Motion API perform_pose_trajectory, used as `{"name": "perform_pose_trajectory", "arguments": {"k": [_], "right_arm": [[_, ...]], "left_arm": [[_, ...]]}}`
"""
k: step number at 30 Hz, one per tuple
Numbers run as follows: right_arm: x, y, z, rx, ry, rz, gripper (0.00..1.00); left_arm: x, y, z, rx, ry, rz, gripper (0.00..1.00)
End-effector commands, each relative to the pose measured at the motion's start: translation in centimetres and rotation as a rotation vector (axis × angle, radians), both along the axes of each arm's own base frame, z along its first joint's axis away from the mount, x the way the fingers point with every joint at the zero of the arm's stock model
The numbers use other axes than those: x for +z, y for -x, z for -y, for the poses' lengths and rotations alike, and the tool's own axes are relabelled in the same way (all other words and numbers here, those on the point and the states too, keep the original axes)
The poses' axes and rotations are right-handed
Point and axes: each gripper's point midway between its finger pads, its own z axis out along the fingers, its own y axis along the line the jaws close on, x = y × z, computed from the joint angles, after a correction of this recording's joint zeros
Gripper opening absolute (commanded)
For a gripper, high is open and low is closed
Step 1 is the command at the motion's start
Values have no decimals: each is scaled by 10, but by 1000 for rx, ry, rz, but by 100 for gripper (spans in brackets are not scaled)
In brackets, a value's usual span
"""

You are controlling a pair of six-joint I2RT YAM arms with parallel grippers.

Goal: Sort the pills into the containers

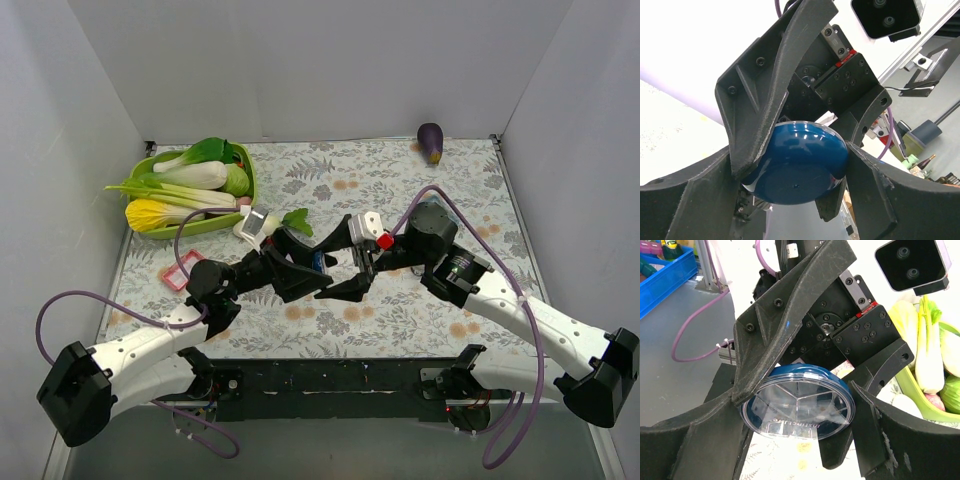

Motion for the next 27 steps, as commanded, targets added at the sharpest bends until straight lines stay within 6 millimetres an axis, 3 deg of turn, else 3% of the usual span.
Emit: {"name": "perform_pose_trajectory", "arguments": {"k": [1, 3, 6, 14, 23, 26, 27], "right_arm": [[3, -6, 1, -31, -9, 15, 56], [7, -6, 2, -31, -19, 57, 72], [7, -7, 5, -24, -18, 161, 83], [19, -12, 6, -14, -37, 372, 88], [17, -10, 5, 7, -37, 480, 84], [17, -8, 4, 16, -37, 491, 71], [16, -7, 4, 19, -31, 490, 57]], "left_arm": [[20, 14, -7, -27, 74, 71, 52], [19, 16, -10, -26, 76, 73, 50], [18, 16, -10, -24, 67, 60, 49], [11, 9, -3, -50, 52, -57, 47], [10, 5, 2, -69, 42, -113, 47], [9, 4, 3, -71, 37, -120, 47], [9, 4, 2, -72, 38, -121, 47]]}}
